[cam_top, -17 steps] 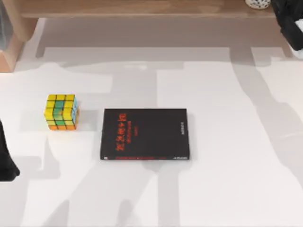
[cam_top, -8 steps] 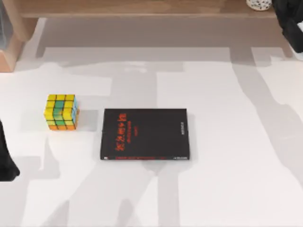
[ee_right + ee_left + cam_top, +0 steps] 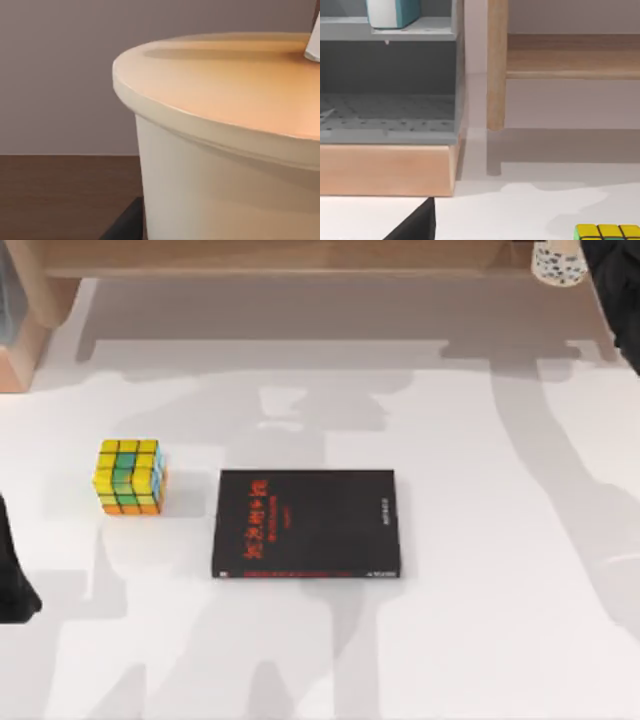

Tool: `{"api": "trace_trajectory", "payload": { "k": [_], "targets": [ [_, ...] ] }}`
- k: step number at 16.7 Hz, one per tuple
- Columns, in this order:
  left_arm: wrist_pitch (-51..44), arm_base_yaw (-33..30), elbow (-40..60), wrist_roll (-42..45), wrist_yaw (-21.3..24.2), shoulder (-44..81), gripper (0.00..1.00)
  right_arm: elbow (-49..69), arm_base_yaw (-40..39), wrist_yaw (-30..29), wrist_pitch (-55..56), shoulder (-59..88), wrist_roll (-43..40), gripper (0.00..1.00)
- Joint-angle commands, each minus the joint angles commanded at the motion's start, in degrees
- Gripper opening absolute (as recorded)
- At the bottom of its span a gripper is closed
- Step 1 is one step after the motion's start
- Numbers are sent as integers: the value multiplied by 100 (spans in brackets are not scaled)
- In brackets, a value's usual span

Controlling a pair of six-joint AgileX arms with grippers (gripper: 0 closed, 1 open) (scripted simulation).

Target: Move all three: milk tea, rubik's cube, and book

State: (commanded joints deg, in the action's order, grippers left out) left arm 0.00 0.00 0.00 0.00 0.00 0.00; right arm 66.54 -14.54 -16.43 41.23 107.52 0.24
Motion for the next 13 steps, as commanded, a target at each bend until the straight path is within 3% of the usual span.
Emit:
{"api": "trace_trajectory", "payload": {
  "k": [9, 13],
  "targets": [
    [0, 0, 0, 0, 0, 0, 100, -629, -67, -80, 130, -482, 11, 0],
    [0, 0, 0, 0, 0, 0, 100, -1124, 265, 502, 396, -691, -133, 0]
  ]
}}
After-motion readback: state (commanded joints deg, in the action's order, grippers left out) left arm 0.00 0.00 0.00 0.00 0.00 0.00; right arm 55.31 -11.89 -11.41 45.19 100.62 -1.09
